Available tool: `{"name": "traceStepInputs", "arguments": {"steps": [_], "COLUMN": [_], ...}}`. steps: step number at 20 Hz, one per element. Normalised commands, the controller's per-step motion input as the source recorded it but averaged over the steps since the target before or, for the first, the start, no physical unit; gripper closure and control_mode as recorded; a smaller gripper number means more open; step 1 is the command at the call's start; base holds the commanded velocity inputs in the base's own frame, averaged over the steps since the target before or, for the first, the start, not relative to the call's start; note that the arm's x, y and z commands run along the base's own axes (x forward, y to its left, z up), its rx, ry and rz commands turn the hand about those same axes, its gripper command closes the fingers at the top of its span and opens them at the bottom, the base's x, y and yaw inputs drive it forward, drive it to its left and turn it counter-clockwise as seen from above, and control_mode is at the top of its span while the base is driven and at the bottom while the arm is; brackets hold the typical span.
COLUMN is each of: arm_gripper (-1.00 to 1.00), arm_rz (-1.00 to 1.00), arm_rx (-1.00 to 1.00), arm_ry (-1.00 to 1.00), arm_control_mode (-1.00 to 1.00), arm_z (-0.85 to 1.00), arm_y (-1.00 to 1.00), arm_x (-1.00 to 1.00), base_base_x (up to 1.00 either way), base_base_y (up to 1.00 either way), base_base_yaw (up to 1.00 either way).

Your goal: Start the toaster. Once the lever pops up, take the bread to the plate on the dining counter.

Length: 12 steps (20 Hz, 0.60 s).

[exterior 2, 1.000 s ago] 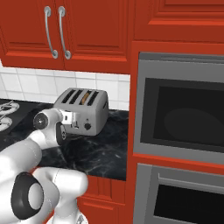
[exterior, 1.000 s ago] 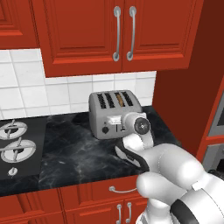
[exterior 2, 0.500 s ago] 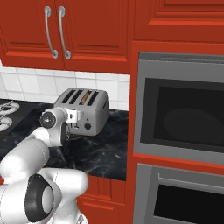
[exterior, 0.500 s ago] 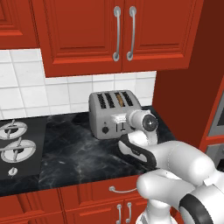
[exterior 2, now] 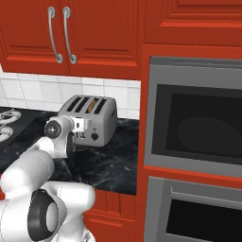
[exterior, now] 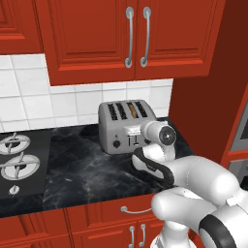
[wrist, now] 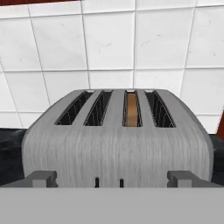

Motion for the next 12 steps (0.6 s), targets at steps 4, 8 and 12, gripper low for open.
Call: {"name": "traceStepInputs", "arguments": {"steps": [4,8,12], "arm_gripper": [-1.0,-1.0,-1.0], "arm_rz": [0.0,-0.01,-0.04], "arm_rx": [0.0,0.0,0.0], "arm_ry": [0.0,0.0,-0.02], "arm_control_mode": [-1.0,-1.0,-1.0], "arm_z": [0.01,0.08,0.23], "arm_y": [0.0,-0.02,-0.11], "arm_x": [0.0,0.0,0.0], "base_base_x": [0.0,0.0,0.0], "base_base_y": [0.0,0.0,0.0], "base_base_yaw": [0.0,0.0,0.0]}}
